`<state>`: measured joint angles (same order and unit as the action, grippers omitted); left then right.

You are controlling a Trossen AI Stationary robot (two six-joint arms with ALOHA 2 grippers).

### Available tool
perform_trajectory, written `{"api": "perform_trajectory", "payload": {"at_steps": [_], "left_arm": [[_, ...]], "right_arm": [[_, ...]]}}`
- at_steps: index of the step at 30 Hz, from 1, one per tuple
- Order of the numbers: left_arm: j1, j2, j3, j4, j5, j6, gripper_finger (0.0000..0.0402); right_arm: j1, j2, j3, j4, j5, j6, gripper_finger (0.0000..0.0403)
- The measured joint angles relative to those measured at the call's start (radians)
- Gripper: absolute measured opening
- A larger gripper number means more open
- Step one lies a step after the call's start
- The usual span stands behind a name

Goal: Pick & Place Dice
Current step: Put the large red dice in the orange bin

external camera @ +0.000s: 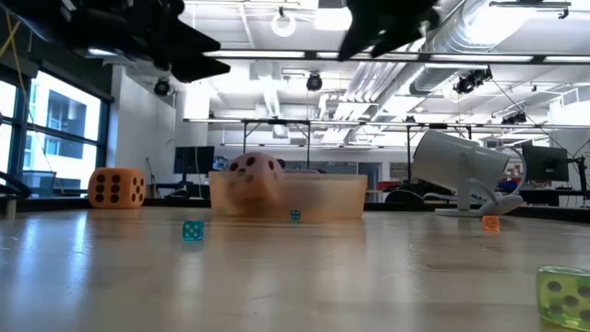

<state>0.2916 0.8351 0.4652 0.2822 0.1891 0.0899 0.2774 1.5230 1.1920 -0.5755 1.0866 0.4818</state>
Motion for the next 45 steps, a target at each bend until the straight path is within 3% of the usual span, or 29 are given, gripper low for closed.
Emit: {"api": "perform_trajectory", "payload": {"at_steps": [4, 10, 13, 22, 28, 35, 45], "left_arm": [[-0.027, -0.059, 0.000, -0.096, -0.044, -0.016, 0.0400], [-0.056, -0.124, 0.000, -0.228, -0.096, -0.048, 0.0400], [-0.070, -0.138, 0.000, -0.256, -0.093, -0.097, 0.0400], [-0.138, -0.158, 0.000, -0.392, -0.091, -0.168, 0.0400], [-0.178, -0.215, 0.000, -0.427, -0.095, -0.177, 0.0400], [-0.191, -0.237, 0.000, -0.474, -0.092, -0.273, 0.0400], [-0.190, -0.169, 0.000, -0.485, -0.079, -0.286, 0.0400]], "right_arm": [[0.115, -0.012, 0.000, -0.290, 0.068, 0.312, 0.0393], [0.302, -0.012, 0.000, -0.817, 0.102, 0.974, 0.0393], [0.389, -0.013, 0.000, -0.941, 0.140, 1.192, 0.0393], [0.506, -0.013, -0.022, -0.916, 0.253, 1.251, 0.0393], [0.522, -0.013, -0.199, -0.908, 0.254, 1.456, 0.0393], [0.519, -0.013, -0.370, -0.819, 0.411, 1.666, 0.0393], [0.524, -0.013, -0.377, -0.738, 0.423, 1.591, 0.0393]]}}
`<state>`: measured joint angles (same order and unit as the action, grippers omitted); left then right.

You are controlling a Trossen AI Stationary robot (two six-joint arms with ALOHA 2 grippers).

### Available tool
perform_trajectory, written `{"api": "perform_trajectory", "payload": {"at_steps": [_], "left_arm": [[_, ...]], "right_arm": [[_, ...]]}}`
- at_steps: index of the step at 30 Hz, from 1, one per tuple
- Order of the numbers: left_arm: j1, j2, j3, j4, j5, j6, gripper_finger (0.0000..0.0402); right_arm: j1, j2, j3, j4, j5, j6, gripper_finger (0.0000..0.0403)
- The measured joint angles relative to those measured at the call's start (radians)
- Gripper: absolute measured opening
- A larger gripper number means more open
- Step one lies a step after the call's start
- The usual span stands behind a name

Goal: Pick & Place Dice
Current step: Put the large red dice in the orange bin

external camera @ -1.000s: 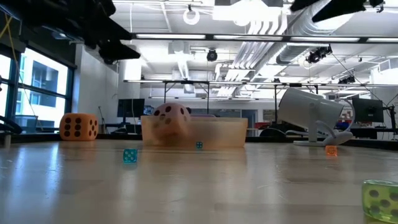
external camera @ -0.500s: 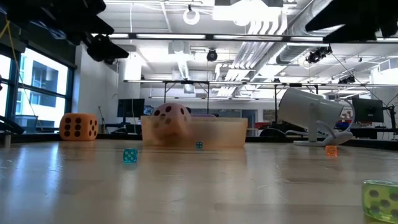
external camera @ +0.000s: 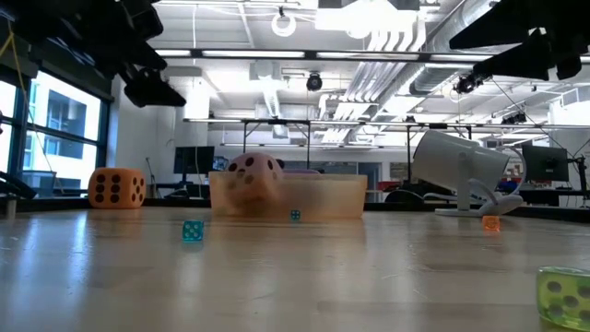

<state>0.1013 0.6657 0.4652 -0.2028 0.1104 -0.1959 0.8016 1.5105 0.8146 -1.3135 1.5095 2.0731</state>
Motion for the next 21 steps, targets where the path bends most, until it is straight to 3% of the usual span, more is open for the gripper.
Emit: {"api": "perform_trajectory", "payload": {"at_steps": [15, 18, 21], "left_arm": [[0.000, 0.051, 0.000, 0.032, 0.003, 0.004, 0.0400], [0.000, 0.051, 0.000, 0.044, 0.003, 0.005, 0.0400], [0.000, 0.051, 0.000, 0.048, 0.003, 0.005, 0.0400]], "right_arm": [[0.045, 0.000, 0.001, 0.171, -0.052, -0.198, 0.0393], [0.045, 0.000, 0.025, 0.271, -0.103, -0.355, 0.0393], [0.012, 0.000, 0.065, 0.426, -0.225, -0.644, 0.0393]]}}
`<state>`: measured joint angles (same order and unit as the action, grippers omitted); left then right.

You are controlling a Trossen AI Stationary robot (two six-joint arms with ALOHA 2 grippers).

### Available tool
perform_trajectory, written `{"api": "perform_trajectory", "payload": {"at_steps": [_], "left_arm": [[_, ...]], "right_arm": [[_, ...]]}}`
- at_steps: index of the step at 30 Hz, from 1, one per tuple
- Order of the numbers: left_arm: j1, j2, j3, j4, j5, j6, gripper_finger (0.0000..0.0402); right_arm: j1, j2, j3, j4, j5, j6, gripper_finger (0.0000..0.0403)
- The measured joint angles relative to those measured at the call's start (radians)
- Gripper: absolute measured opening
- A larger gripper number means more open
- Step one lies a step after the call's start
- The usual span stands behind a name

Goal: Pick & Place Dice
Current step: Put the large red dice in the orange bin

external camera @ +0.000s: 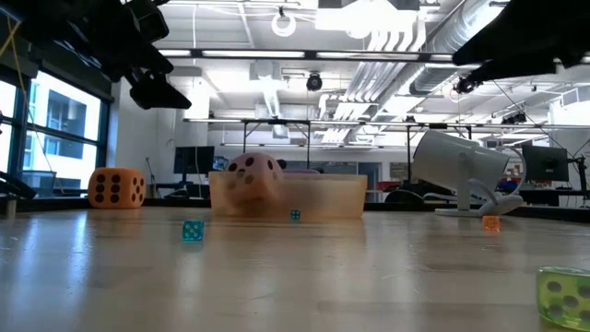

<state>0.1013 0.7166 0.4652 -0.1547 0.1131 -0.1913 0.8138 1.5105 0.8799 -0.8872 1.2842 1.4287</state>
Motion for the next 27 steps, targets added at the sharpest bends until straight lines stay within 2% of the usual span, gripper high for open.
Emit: {"api": "perform_trajectory", "payload": {"at_steps": [4, 6, 9, 13, 16, 19, 22, 27], "left_arm": [[0.000, 0.000, 0.000, 0.006, 0.000, 0.000, 0.0400], [0.000, 0.000, 0.000, 0.006, 0.000, 0.000, 0.0400], [0.000, 0.000, 0.000, 0.006, 0.000, -0.001, 0.0400], [0.000, 0.000, 0.000, 0.006, 0.000, -0.001, 0.0400], [0.000, 0.000, 0.000, 0.008, 0.019, 0.002, 0.0400], [0.000, 0.000, 0.000, 0.009, 0.033, -0.019, 0.0400], [0.000, 0.000, 0.000, 0.010, 0.053, -0.046, 0.0400], [-0.001, 0.000, 0.000, 0.017, 0.095, -0.059, 0.0400]], "right_arm": [[-0.074, 0.000, 0.015, 0.327, -0.105, -0.452, 0.0393], [-0.111, 0.000, 0.015, 0.478, -0.167, -0.625, 0.0393], [-0.162, 0.000, -0.001, 0.685, -0.321, -0.846, 0.0393], [-0.215, -0.001, -0.104, 0.991, -0.561, -1.064, 0.0393], [-0.267, -0.001, -0.194, 1.233, -0.717, -1.162, 0.0393], [-0.327, -0.001, -0.266, 1.399, -0.766, -1.201, 0.0393], [-0.373, -0.001, -0.307, 1.464, -0.767, -1.188, 0.0393], [-0.389, -0.001, -0.320, 1.469, -0.799, -1.162, 0.0393]]}}
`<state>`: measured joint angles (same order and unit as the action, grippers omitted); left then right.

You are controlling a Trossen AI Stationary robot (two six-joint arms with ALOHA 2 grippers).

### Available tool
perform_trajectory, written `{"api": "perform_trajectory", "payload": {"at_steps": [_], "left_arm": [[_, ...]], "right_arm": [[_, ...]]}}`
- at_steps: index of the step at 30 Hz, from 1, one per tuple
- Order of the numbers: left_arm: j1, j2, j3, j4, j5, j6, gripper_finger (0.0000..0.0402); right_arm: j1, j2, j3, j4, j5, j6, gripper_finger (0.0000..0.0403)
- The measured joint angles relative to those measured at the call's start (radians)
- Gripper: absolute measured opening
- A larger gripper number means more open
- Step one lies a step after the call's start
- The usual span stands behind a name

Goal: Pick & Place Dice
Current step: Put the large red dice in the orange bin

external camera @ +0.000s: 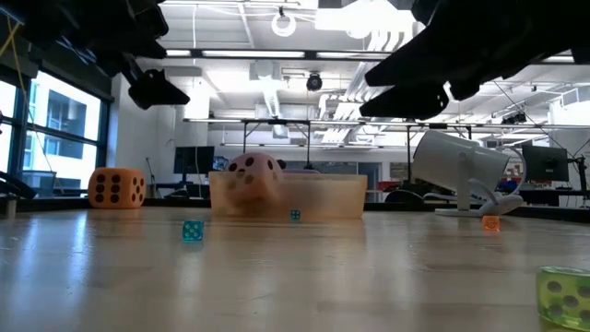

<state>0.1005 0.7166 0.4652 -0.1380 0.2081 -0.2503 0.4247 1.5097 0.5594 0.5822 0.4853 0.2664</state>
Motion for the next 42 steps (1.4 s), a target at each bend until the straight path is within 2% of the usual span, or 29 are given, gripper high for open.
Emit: {"api": "perform_trajectory", "payload": {"at_steps": [4, 8, 24, 35, 42], "left_arm": [[0.000, 0.000, 0.000, 0.005, 0.054, -0.082, 0.0400], [-0.001, 0.018, 0.000, 0.007, 0.067, -0.148, 0.0400], [0.000, 0.105, 0.000, 0.180, 0.065, -0.096, 0.0400], [-0.008, 0.112, 0.000, 0.255, 0.090, -0.095, 0.0400], [-0.040, 0.112, 0.000, 0.253, -0.065, -0.075, 0.0400]], "right_arm": [[0.001, 0.000, 0.000, 0.021, -0.065, 0.001, 0.0393], [0.000, 0.000, 0.000, 0.029, -0.104, 0.000, 0.0393], [0.000, 0.000, 0.000, 0.025, -0.122, 0.000, 0.0393], [0.000, 0.000, 0.000, 0.020, -0.122, 0.002, 0.0393], [0.000, 0.000, 0.000, 0.020, -0.122, 0.002, 0.0393]]}}
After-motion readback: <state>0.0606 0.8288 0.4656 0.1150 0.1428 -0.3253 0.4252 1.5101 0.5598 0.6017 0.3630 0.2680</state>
